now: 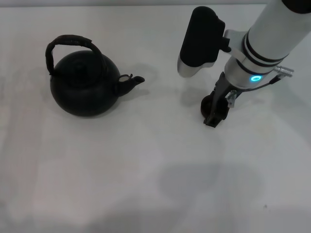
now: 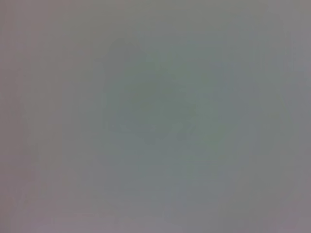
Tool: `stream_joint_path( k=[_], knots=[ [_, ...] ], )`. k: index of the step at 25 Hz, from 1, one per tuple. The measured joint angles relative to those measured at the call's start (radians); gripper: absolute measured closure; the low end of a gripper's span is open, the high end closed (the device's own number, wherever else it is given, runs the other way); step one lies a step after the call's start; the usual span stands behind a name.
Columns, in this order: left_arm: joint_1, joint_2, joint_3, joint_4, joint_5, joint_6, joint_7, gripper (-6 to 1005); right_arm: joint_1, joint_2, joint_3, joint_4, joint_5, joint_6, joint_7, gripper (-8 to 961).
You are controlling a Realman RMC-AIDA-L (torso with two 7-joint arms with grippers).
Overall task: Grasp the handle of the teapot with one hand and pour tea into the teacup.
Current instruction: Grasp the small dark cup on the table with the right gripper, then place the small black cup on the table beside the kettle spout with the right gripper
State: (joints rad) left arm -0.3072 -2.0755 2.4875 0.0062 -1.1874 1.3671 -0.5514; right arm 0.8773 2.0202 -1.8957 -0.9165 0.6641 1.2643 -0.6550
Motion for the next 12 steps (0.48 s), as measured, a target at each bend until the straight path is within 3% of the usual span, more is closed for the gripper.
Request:
stream_joint_path(
  k=[12],
  knots=[
    [-0.014,0.003,-0.004,0.0,-0.001,0.001,0.001,305,0.045,0.006,0.058,-0.06,-0.002,0.046,-0.001,202]
  ],
)
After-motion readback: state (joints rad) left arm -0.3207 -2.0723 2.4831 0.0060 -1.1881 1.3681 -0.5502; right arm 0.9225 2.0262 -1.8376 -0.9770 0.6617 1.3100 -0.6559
